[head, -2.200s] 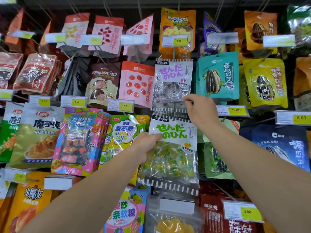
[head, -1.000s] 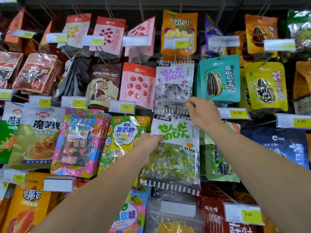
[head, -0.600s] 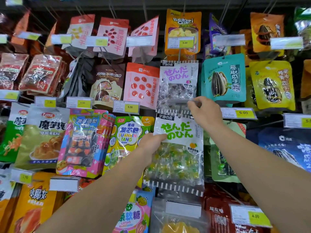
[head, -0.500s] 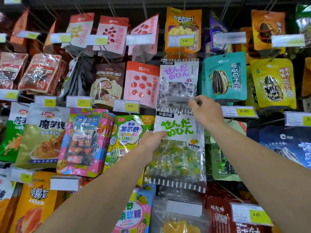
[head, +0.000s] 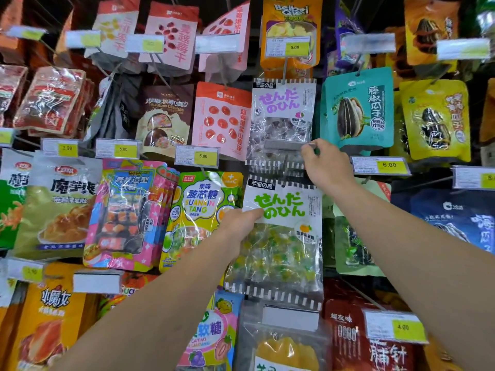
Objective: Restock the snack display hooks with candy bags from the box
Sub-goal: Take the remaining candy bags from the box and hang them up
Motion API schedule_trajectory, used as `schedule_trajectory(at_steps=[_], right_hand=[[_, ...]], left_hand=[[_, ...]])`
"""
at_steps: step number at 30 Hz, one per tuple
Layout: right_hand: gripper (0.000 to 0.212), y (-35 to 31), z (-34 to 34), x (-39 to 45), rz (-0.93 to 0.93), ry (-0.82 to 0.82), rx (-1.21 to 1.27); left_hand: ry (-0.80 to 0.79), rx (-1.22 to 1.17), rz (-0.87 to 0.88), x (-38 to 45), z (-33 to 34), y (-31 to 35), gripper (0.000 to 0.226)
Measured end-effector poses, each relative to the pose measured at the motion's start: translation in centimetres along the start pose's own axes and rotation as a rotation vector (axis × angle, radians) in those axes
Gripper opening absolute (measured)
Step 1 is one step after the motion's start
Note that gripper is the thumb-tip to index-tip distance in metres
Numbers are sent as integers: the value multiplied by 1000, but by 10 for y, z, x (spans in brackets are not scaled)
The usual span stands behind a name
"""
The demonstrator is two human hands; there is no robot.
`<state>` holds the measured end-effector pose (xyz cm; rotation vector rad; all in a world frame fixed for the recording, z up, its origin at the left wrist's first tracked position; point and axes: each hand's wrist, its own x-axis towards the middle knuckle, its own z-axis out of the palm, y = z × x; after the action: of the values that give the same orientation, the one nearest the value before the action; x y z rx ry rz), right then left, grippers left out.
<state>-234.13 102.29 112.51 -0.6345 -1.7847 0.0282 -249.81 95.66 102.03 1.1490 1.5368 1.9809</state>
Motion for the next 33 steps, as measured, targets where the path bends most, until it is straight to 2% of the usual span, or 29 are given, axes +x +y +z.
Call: schedule_trajectory(at_steps=[4,8,13,15,18,20,24,33], right_hand=[[34,0,0,-1,3,3,5],[33,-2,-1,-1,14,4,2],[32,-1,-2,0,-5,8,13],[32,0,-1,0,-6,3,18],[31,1,1,-1,-9,-7,31],[30,2,0,-2,-12,-9,25],[31,6,0,1,-43,0,25],[33,8,1,4,-42,-1,5]], left_hand=[[-28,54,38,-1,-5,-6,20],[-14,-7,91,-1,-11,-6,9],[9,-36,85,8,-3,7,11],[35,-23,55,12,2,12,18],[41,-37,-6,14,8,16,52],[28,-46,-23,17,9,14,63],[47,-48,4,19,8,14,42],[63,24,0,29,9,14,27]])
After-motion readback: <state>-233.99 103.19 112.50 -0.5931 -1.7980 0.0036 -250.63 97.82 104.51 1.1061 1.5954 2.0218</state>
